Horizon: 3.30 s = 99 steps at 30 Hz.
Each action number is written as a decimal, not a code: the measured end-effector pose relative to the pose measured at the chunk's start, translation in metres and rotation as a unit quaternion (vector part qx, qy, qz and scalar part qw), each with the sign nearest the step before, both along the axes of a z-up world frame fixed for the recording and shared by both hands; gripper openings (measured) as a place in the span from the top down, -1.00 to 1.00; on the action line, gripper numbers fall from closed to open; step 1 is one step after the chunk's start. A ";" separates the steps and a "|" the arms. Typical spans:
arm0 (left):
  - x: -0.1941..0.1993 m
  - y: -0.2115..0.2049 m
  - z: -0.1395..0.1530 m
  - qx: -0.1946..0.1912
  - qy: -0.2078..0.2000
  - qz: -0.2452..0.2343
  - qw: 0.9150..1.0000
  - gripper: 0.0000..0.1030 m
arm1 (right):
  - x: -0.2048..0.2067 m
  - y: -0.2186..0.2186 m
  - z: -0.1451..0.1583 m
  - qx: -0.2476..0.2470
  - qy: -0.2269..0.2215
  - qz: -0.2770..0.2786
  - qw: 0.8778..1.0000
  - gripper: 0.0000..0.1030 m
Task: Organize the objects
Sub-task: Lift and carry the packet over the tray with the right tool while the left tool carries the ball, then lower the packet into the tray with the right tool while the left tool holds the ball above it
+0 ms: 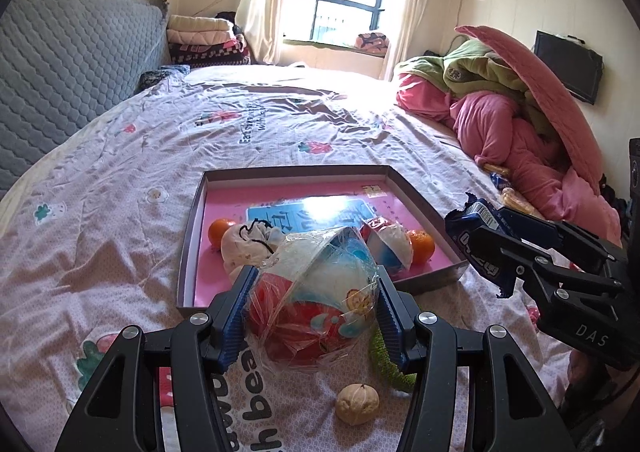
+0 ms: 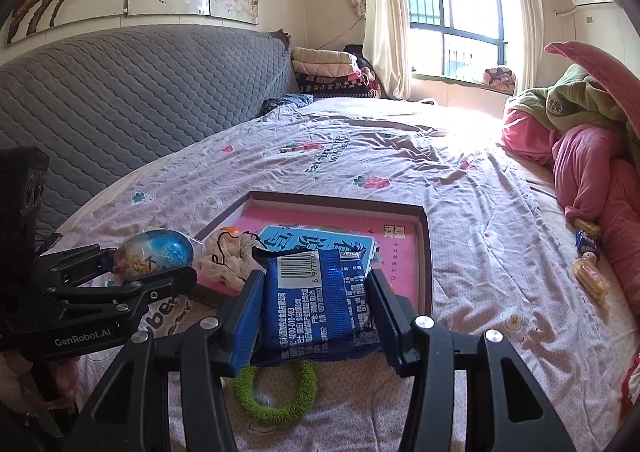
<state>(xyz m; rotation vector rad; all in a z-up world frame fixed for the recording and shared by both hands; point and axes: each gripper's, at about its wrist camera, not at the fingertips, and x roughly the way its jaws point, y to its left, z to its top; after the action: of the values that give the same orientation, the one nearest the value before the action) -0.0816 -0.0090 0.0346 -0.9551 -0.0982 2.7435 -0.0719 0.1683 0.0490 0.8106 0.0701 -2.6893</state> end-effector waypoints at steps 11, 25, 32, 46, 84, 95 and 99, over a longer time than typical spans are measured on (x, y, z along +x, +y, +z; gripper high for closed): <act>-0.018 0.002 0.009 0.001 0.011 -0.002 1.000 -0.12 | -0.015 0.006 0.008 0.000 0.012 -0.011 1.000 0.00; -0.057 -0.037 0.029 0.018 0.032 0.043 0.998 -0.12 | -0.046 0.015 0.025 -0.005 0.028 -0.025 0.999 0.00; -0.073 -0.055 0.022 0.020 0.024 0.059 0.998 -0.12 | -0.060 0.002 0.030 -0.006 0.034 -0.014 0.999 0.00; -0.089 -0.047 -0.026 0.010 -0.037 0.054 0.998 -0.12 | -0.069 0.004 -0.011 0.006 -0.008 -0.023 1.000 0.00; -0.099 -0.032 -0.074 -0.003 -0.080 0.040 0.996 -0.12 | -0.074 0.026 -0.055 0.013 -0.070 -0.052 0.996 -0.01; -0.106 -0.031 -0.078 -0.001 -0.075 0.039 0.996 -0.12 | -0.080 0.026 -0.057 0.011 -0.059 -0.057 0.997 -0.01; -0.107 -0.030 -0.079 -0.002 -0.074 0.037 0.997 -0.12 | -0.082 0.027 -0.057 0.014 -0.050 -0.062 0.997 -0.01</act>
<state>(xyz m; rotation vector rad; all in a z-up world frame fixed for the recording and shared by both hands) -0.1885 -0.0390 -0.0441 -1.1787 -0.1576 2.7363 -0.1539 0.1949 -0.0080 0.9882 0.0345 -2.7624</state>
